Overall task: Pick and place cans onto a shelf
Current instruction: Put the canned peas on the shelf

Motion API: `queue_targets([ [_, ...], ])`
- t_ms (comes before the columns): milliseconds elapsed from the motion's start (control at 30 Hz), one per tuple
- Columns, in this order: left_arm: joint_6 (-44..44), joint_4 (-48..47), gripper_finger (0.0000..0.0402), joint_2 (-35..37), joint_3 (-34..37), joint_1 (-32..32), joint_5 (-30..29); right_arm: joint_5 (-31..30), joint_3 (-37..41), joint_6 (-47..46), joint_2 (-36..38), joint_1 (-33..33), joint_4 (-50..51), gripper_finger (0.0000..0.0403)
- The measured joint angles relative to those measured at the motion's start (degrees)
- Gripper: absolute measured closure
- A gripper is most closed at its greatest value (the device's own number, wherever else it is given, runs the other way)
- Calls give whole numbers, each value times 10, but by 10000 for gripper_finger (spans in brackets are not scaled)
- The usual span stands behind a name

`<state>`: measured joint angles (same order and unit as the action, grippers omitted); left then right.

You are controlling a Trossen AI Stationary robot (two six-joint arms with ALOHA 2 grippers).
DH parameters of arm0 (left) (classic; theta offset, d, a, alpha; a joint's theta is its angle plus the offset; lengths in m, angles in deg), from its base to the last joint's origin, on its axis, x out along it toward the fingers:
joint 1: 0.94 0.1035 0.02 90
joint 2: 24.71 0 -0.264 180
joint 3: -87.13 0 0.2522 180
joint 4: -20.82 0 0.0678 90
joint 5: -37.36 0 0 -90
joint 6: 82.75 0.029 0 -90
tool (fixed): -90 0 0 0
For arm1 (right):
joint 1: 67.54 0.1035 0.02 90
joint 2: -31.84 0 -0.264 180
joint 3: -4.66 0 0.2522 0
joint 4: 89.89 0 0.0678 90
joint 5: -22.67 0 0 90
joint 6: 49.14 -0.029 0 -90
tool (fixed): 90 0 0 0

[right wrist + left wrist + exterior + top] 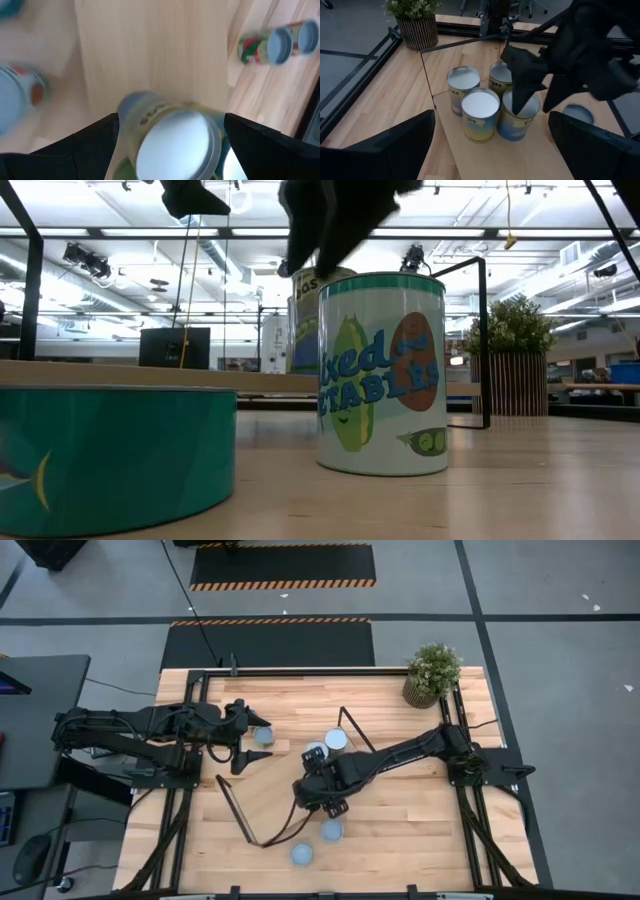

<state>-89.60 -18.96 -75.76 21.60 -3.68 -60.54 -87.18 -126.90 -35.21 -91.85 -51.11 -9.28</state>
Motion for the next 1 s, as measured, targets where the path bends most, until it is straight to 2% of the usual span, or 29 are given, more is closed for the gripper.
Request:
queue_targets([
  [300, 0, -1, 5, 0, 0, 0, 0, -68, 12, -2, -1, 11, 51, 38],
  [567, 0, -2, 5, 0, 0, 0, 0, -73, 0, -8, -1, 30, 73, 48],
  [767, -1, -4, 5, 0, 1, 0, 0, -83, -30, -53, 1, 34, 100, 52],
  [1000, -12, 57, 5, -23, 54, -4, -9, -102, -30, -135, 1, 39, 147, 53],
])
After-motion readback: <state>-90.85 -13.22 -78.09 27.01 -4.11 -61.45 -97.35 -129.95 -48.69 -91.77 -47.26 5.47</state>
